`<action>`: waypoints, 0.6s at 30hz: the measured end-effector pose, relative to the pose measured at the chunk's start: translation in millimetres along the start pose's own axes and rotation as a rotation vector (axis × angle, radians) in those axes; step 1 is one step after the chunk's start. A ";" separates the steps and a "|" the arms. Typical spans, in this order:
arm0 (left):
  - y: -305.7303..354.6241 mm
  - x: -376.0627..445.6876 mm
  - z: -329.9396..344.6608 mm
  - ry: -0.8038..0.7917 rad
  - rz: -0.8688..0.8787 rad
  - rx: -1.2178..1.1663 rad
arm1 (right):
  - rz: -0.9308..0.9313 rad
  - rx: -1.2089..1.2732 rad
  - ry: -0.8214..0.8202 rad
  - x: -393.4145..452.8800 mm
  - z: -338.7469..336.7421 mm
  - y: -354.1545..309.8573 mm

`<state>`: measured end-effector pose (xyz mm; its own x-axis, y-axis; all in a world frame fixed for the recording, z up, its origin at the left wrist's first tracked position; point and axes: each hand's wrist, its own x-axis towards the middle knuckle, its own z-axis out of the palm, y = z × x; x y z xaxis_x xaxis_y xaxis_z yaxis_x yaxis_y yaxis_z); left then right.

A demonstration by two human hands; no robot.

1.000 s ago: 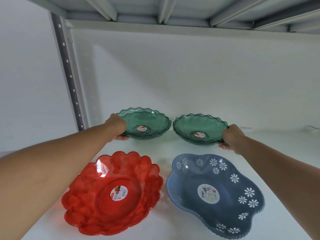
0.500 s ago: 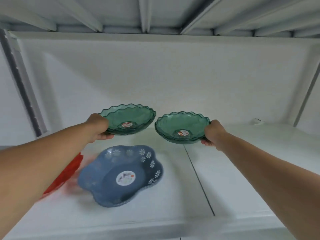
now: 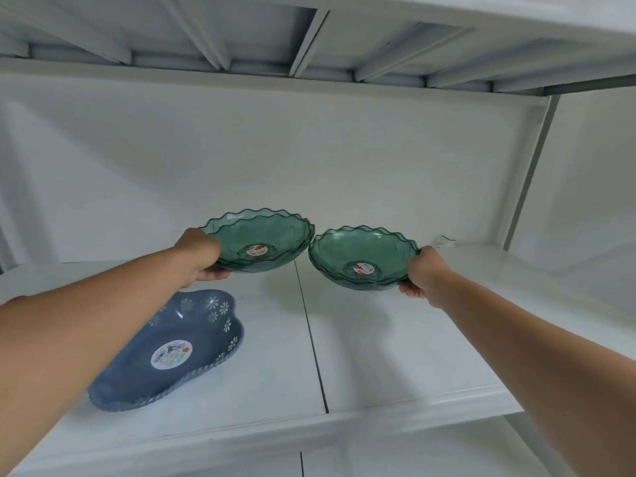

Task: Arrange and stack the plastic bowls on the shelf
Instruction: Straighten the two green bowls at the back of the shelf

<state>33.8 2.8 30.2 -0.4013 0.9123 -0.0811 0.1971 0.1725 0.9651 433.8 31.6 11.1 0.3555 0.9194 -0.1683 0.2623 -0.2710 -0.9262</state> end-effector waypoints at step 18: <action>17.9 -34.5 137.5 0.077 -0.051 -0.040 | -0.092 -0.039 0.017 95.9 -125.6 41.8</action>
<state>174.2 25.5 16.0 -0.4774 0.8715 -0.1122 0.1393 0.2011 0.9696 591.5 72.6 -1.4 0.3434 0.9360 -0.0769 0.3293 -0.1967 -0.9235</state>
